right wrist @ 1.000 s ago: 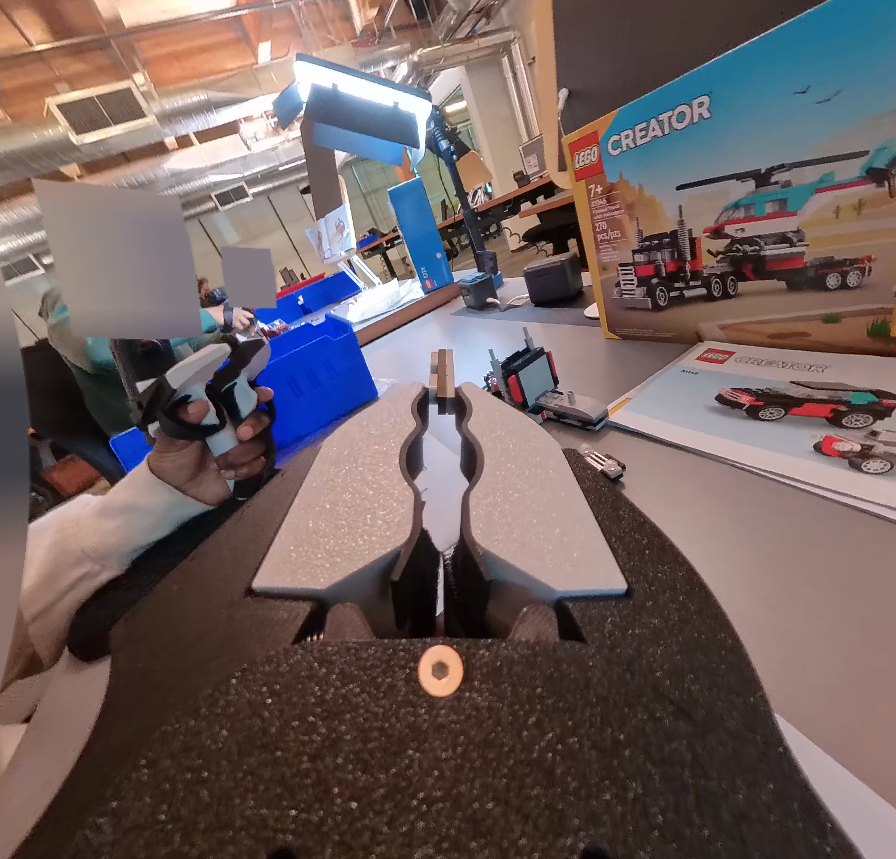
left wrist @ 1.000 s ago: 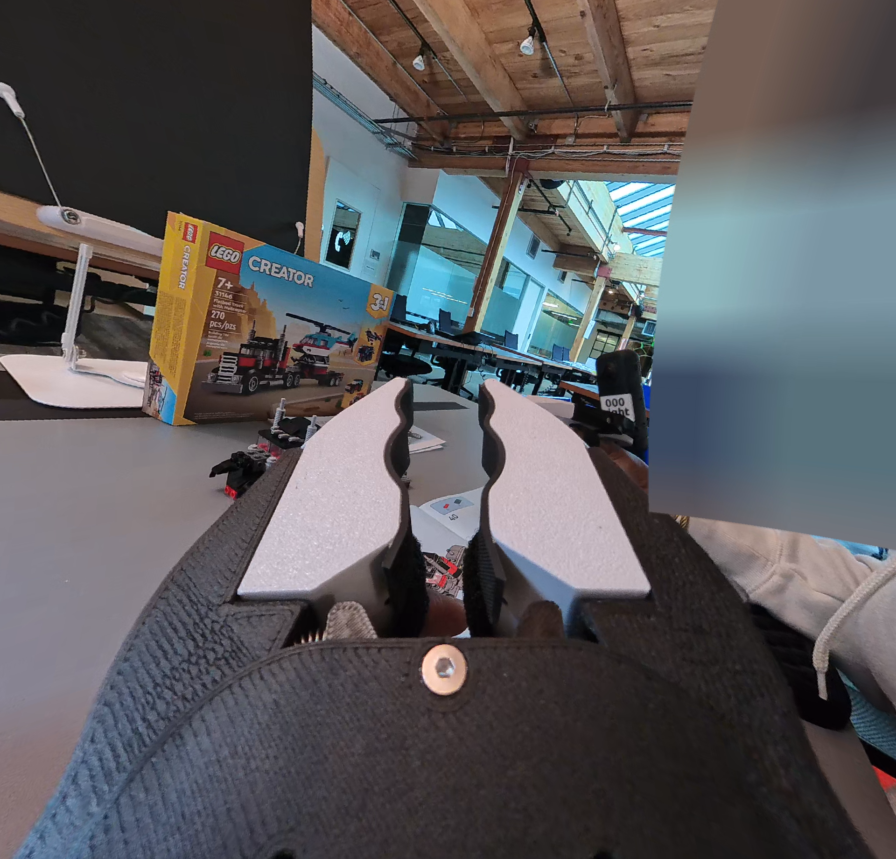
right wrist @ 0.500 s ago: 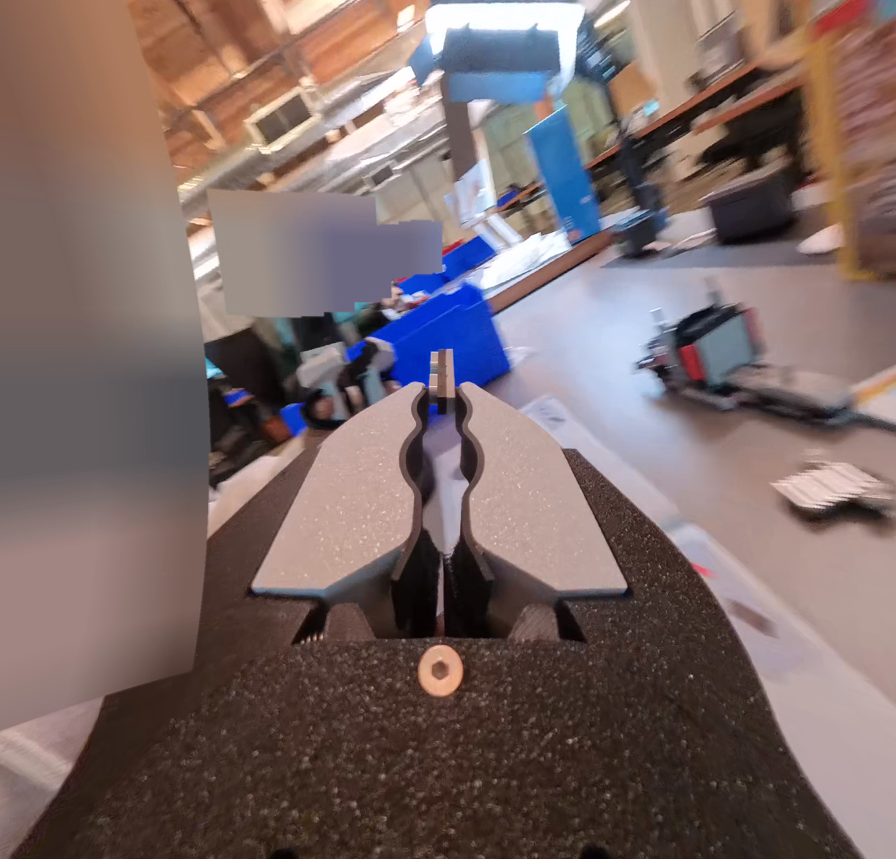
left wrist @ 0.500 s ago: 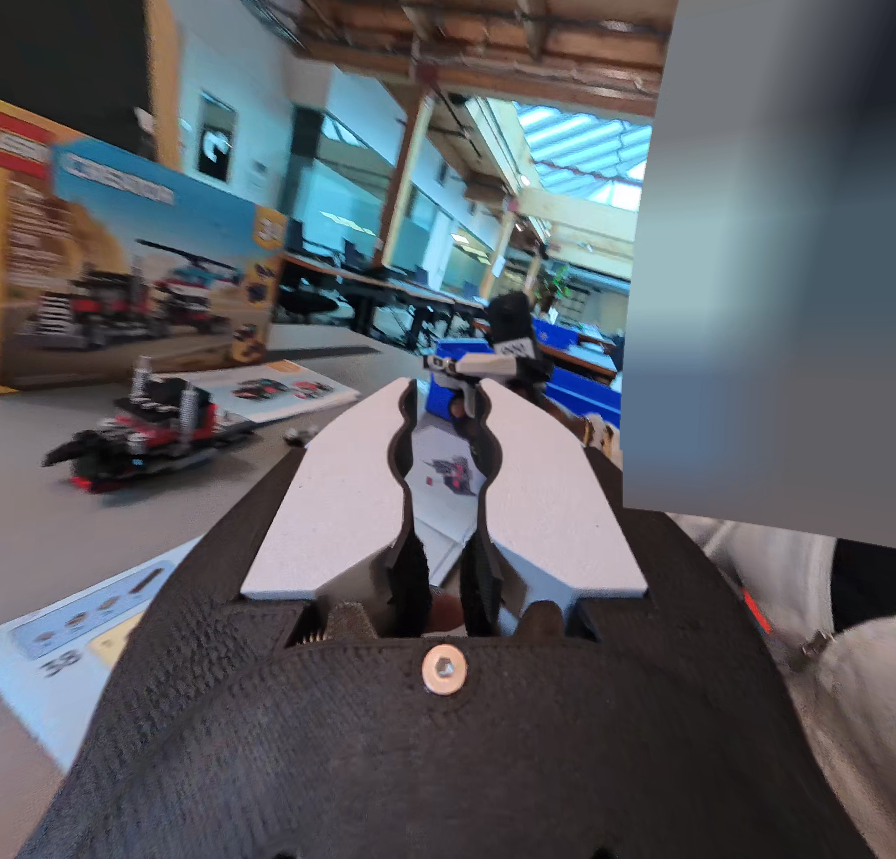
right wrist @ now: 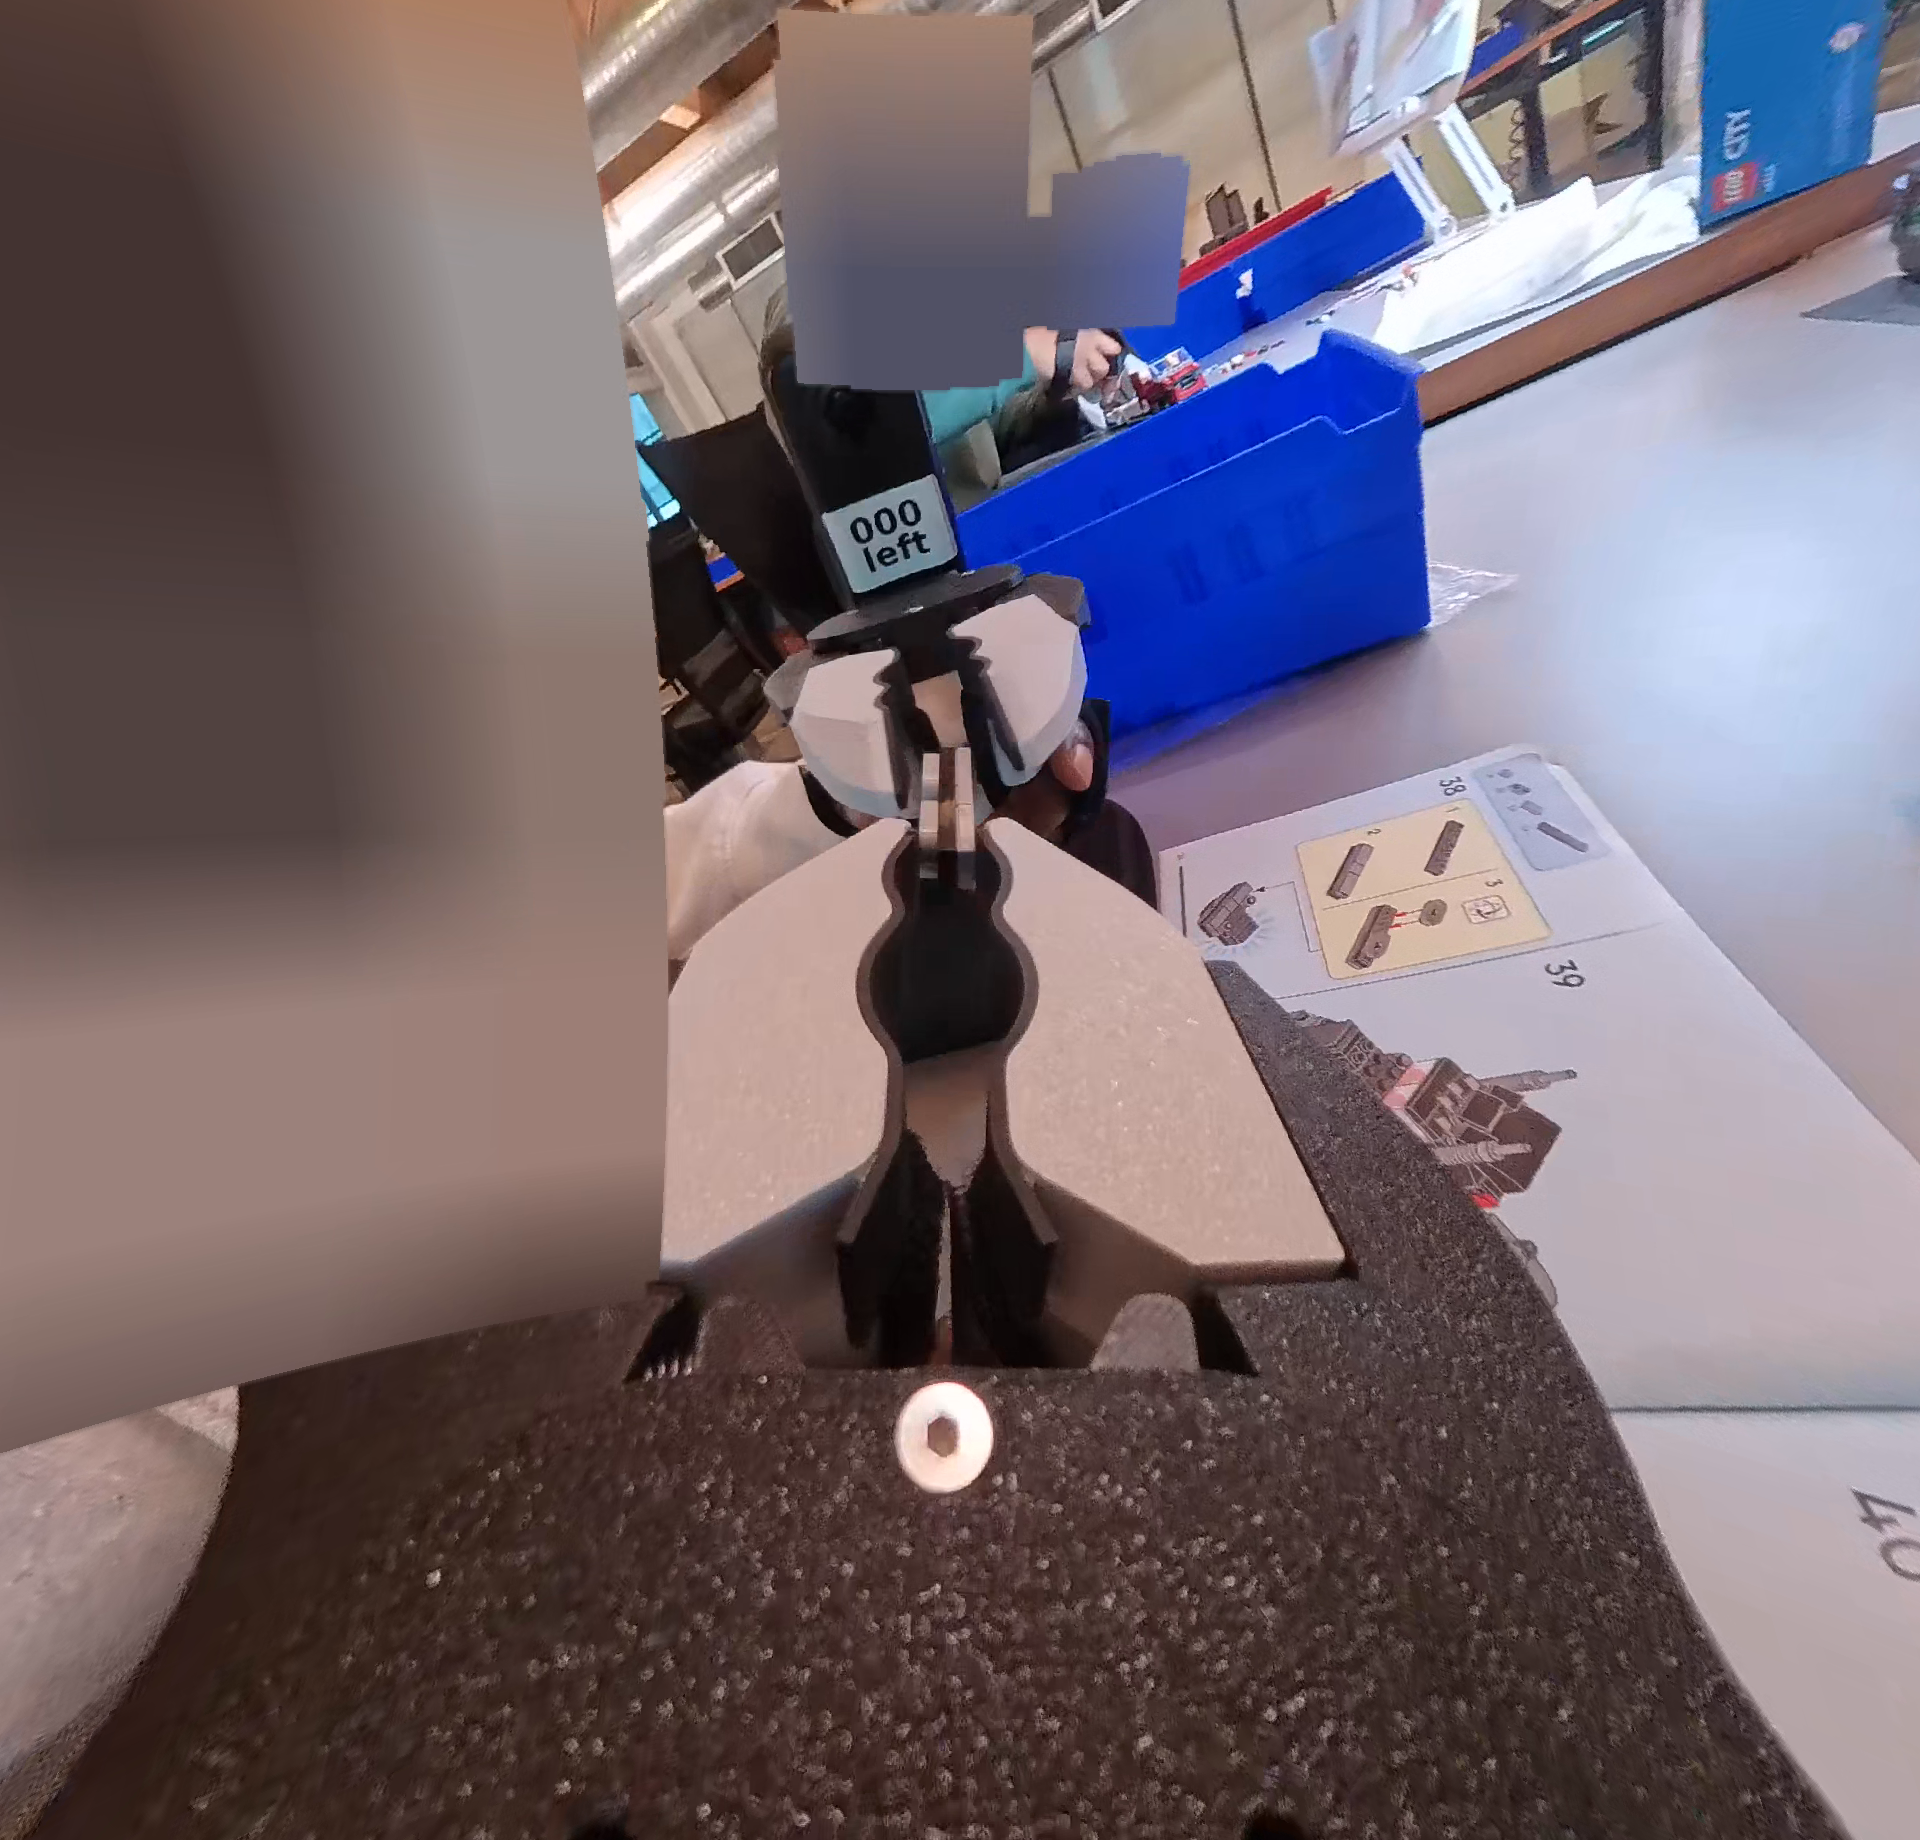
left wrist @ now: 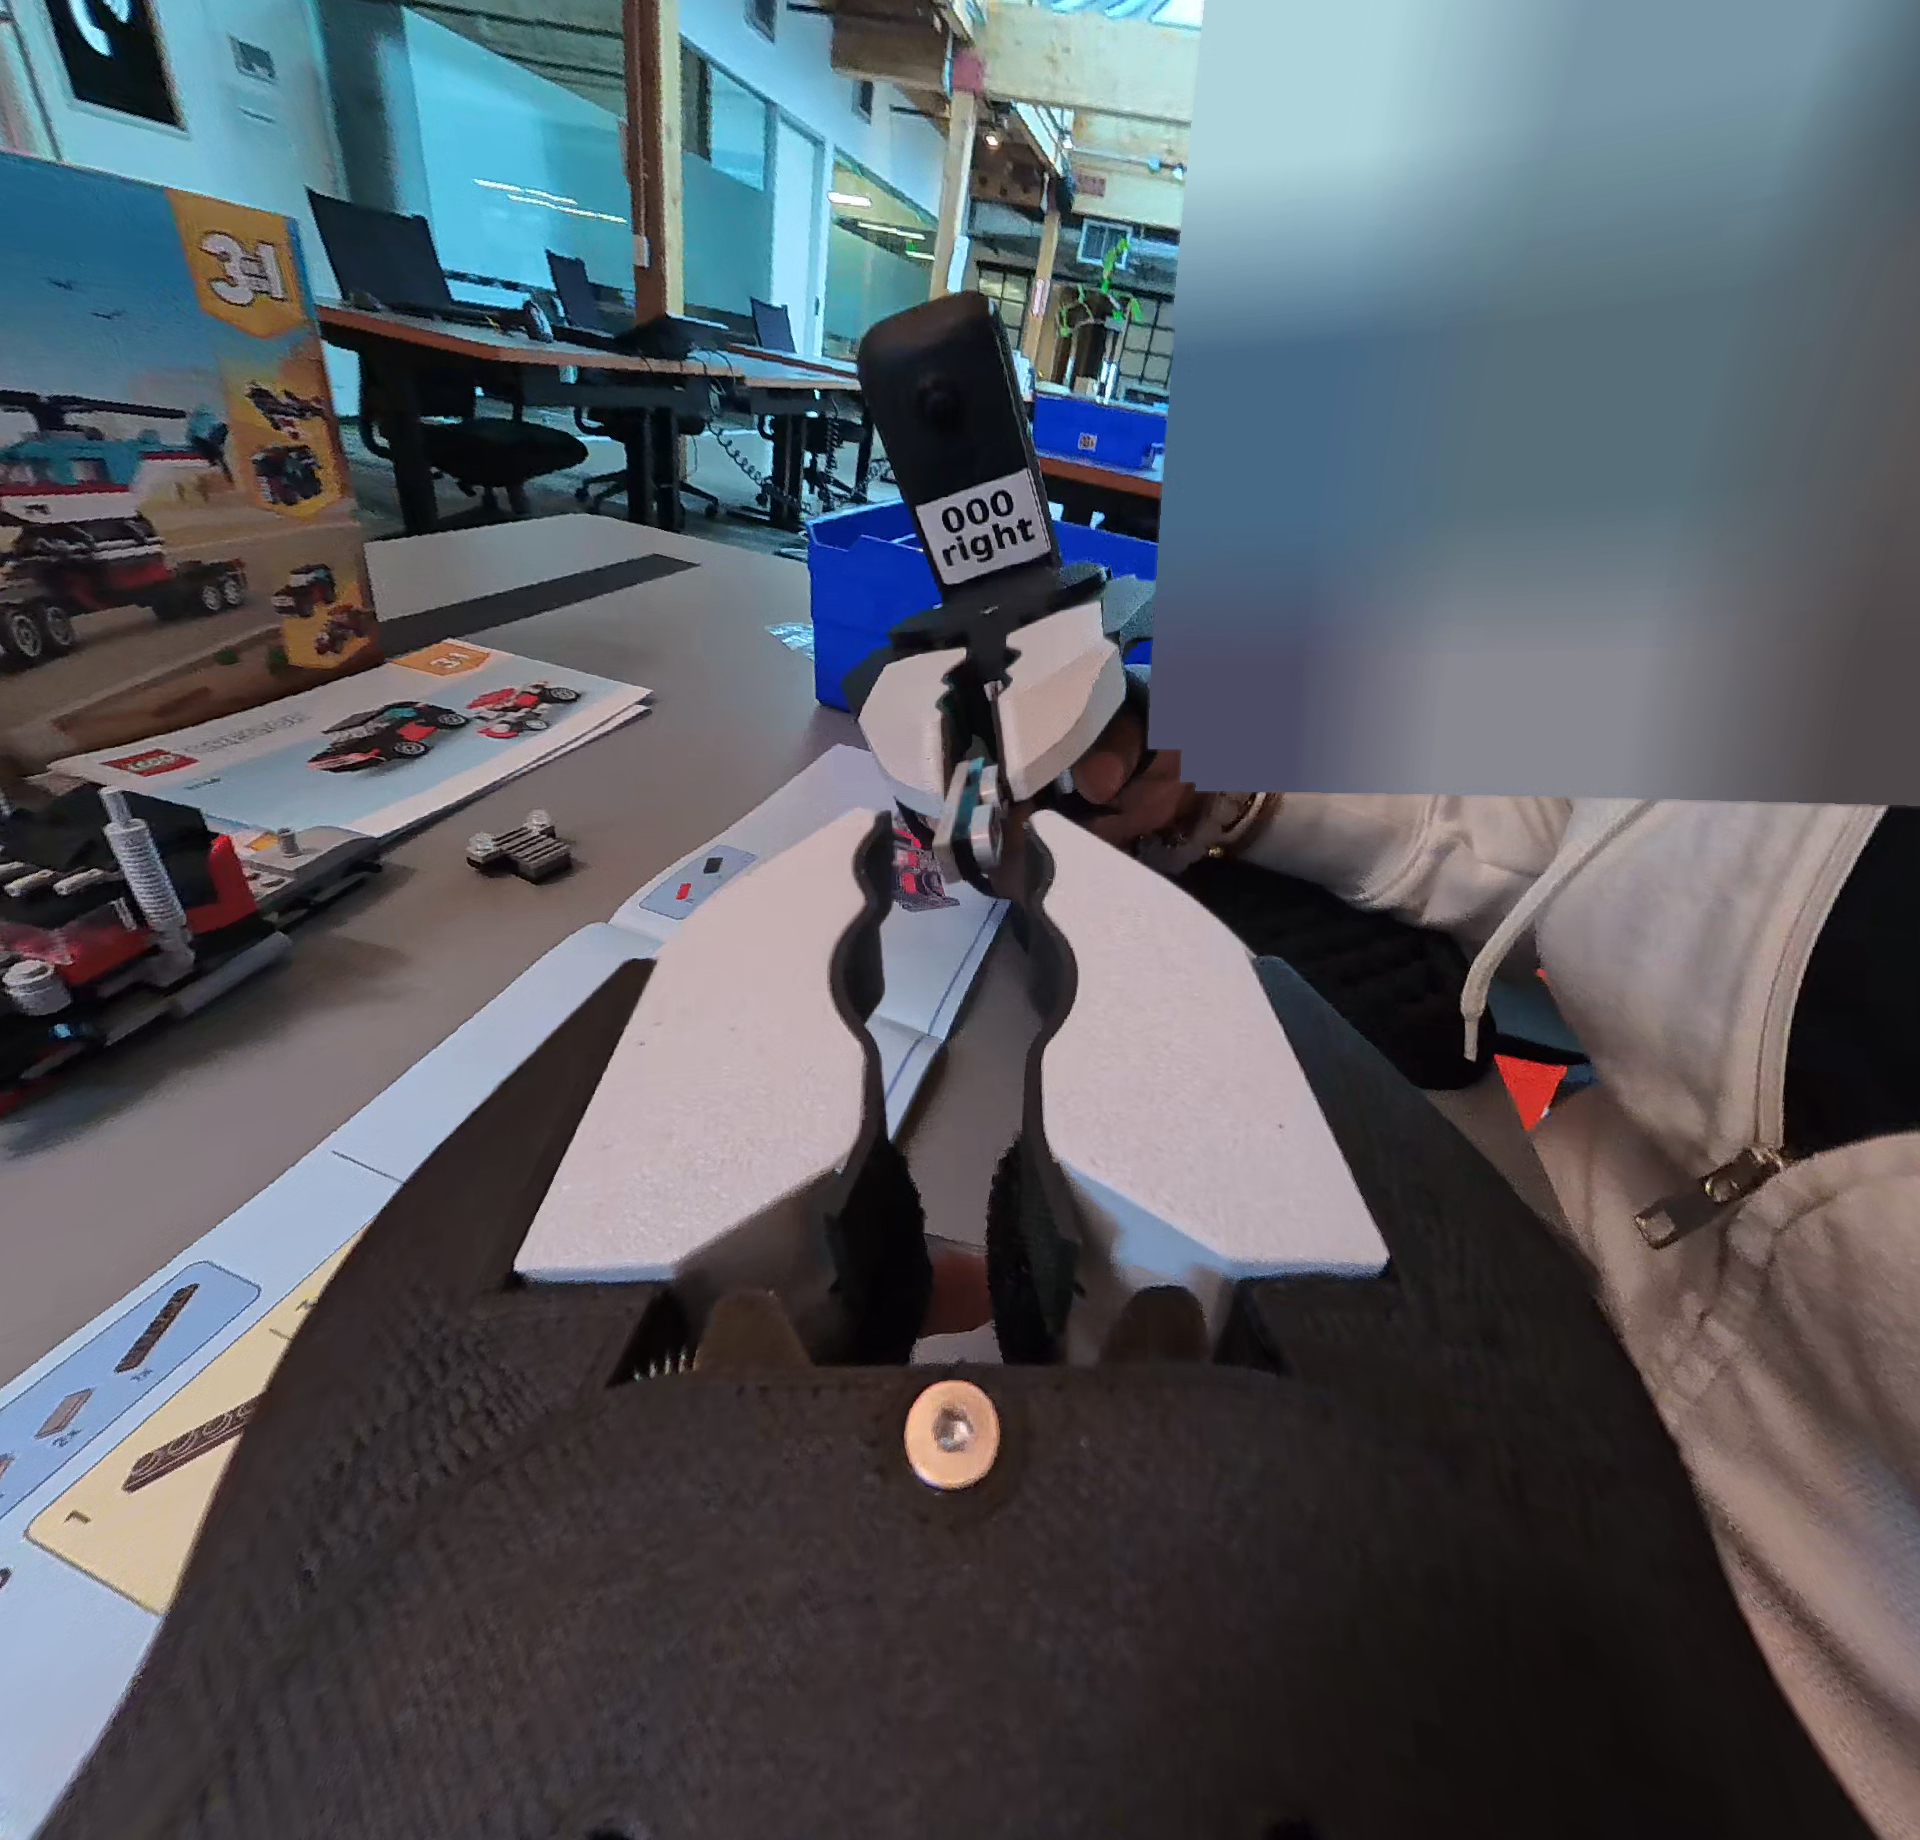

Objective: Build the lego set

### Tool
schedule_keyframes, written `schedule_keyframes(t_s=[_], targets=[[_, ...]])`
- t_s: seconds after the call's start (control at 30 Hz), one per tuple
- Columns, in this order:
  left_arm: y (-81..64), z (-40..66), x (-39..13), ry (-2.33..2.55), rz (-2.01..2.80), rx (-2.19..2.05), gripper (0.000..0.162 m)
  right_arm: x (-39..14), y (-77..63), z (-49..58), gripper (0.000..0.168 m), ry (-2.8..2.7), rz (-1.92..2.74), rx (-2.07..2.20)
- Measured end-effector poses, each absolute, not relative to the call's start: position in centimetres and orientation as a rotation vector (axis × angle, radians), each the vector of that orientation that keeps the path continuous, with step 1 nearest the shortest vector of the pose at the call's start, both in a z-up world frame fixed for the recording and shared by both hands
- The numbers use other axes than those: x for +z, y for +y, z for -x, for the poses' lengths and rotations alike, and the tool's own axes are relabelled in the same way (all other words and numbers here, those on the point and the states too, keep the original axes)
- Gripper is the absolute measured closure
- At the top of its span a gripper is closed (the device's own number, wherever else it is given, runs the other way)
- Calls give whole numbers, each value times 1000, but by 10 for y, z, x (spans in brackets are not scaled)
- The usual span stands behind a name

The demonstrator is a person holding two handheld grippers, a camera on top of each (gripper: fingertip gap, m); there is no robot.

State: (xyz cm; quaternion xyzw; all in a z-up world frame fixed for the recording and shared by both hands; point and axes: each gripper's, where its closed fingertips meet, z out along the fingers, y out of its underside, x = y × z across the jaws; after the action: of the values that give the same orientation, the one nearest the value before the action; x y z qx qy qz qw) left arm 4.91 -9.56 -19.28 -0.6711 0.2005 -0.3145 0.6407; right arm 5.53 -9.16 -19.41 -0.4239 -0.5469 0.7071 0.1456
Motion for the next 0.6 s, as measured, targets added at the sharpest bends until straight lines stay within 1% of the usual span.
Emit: schedule_keyframes(t_s=[0.1,0.2,0.27,0.33,0.5,0.6], targets=[[-100,-55,-193,515,1521,-724,150,-192,-97,-56,158,-1603,1177,2030],[-107,-58,-190,556,1479,-713,151,-187,-102,-59,157,-1621,1077,2022],[-113,-58,-184,582,1418,-702,151,-180,-103,-63,149,-1601,1011,2034],[-120,-56,-178,596,1351,-679,151,-174,-102,-66,144,-1572,981,2069],[-126,-58,-175,636,1306,-677,151,-163,-96,-75,143,-1467,962,2249],[-125,-57,-175,625,1309,-684,151,-165,-96,-75,143,-1475,965,2247]])
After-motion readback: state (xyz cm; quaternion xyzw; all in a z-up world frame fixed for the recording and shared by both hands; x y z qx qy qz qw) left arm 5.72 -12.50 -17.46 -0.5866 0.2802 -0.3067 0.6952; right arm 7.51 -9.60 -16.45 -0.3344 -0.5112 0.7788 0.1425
